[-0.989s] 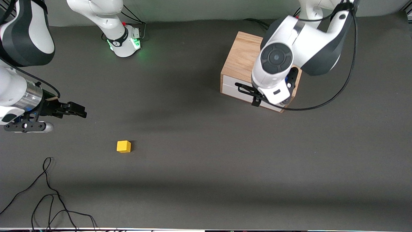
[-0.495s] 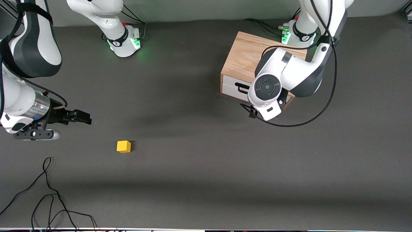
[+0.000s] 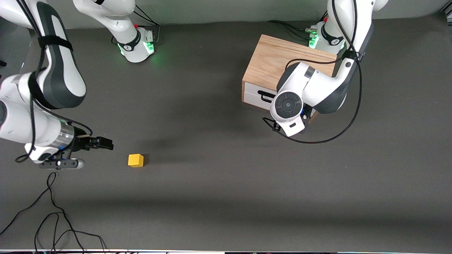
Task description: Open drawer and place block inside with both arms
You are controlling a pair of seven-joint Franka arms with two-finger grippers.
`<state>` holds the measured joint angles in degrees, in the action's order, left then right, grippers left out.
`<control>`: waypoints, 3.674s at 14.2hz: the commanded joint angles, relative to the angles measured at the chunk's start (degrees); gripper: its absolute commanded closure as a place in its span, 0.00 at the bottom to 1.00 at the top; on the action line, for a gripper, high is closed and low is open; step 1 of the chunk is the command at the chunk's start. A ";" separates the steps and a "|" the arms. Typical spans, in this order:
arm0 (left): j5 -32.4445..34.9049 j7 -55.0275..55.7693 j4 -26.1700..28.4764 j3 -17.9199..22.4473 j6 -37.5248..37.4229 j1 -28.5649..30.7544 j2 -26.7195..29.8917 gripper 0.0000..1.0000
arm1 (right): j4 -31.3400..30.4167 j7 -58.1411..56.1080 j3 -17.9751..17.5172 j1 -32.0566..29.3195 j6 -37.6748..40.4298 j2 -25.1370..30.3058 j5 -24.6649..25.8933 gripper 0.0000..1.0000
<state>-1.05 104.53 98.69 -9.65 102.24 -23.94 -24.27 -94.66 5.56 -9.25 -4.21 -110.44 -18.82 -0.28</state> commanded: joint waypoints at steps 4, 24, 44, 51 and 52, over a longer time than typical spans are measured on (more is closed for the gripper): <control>0.35 -0.64 3.09 -0.28 2.43 -0.76 0.54 0.00 | -5.08 -0.55 0.55 2.18 -10.47 -3.33 3.25 0.00; 1.40 -3.63 -9.37 -0.37 6.39 -0.94 -9.81 0.00 | -13.01 -0.46 2.57 4.12 -30.97 -14.58 7.30 0.00; 5.27 -3.11 -21.87 -0.11 16.32 -1.02 -16.33 0.00 | -12.66 2.79 2.83 6.49 -30.01 -14.59 8.45 0.77; 7.20 -3.63 -25.28 0.16 19.05 -0.50 -15.89 0.00 | -0.73 4.81 2.13 7.80 -9.92 -9.93 7.40 0.88; 8.86 -5.46 -26.95 0.33 18.44 -0.41 -15.28 0.00 | 1.82 4.81 2.13 8.68 -6.92 -9.40 7.31 0.88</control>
<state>5.30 100.86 76.64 -9.81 122.27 -24.25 -39.30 -97.44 8.27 -7.32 2.65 -123.85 -30.02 6.89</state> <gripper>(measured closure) 0.000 0.454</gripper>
